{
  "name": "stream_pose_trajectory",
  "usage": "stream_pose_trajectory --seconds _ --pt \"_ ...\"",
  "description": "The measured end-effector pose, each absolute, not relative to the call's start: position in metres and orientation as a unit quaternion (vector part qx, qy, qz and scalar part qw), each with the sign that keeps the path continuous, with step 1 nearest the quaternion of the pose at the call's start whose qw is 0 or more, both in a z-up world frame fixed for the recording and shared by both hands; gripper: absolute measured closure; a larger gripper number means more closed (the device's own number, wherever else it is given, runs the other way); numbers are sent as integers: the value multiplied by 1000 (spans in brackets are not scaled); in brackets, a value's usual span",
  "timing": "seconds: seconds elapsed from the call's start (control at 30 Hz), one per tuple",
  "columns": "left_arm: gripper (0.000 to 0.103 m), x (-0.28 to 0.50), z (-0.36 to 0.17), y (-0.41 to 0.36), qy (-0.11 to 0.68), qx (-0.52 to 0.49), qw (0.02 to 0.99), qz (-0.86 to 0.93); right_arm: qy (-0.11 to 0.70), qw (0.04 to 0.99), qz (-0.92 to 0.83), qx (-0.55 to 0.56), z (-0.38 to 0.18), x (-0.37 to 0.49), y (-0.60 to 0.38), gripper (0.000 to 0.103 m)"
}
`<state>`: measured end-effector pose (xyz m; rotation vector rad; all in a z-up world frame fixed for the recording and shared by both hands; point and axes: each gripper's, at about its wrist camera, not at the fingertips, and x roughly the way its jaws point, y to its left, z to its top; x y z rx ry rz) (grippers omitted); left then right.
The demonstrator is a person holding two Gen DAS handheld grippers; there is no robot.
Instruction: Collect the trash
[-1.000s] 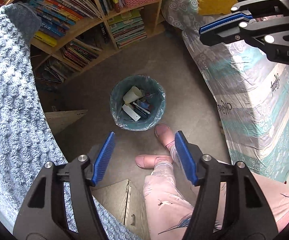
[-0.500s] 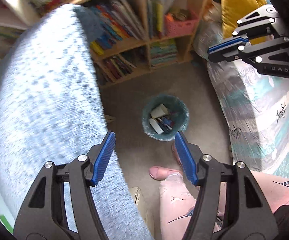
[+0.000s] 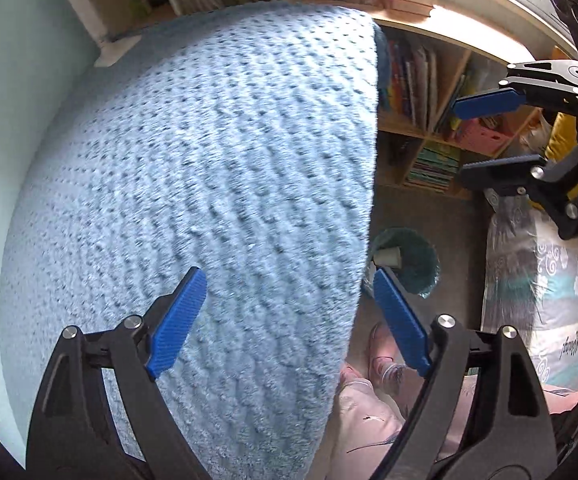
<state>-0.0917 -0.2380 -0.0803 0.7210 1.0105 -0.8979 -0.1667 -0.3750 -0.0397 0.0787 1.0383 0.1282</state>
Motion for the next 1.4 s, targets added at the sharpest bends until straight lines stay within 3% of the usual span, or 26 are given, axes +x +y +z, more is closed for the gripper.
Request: stream_pose_trajectory --seconds 0.07,0.17,0.27,0.77,1.4 --pt "15 -77 -78 -217 462 309 737 -385 492 866 80 33 -37 -152 -363 34" --pt "11 -60 -74 -190 469 278 761 -352 488 867 101 24 -33 -131 -344 19" --pt "8 -47 -71 -165 477 251 780 -319 484 866 123 19 -29 -112 -327 15" --pt "7 -12 -58 -62 488 152 845 -157 477 849 227 3 -21 -43 -249 13" --pt "7 -19 -38 42 446 32 894 29 459 835 303 -14 -10 -28 -183 13"
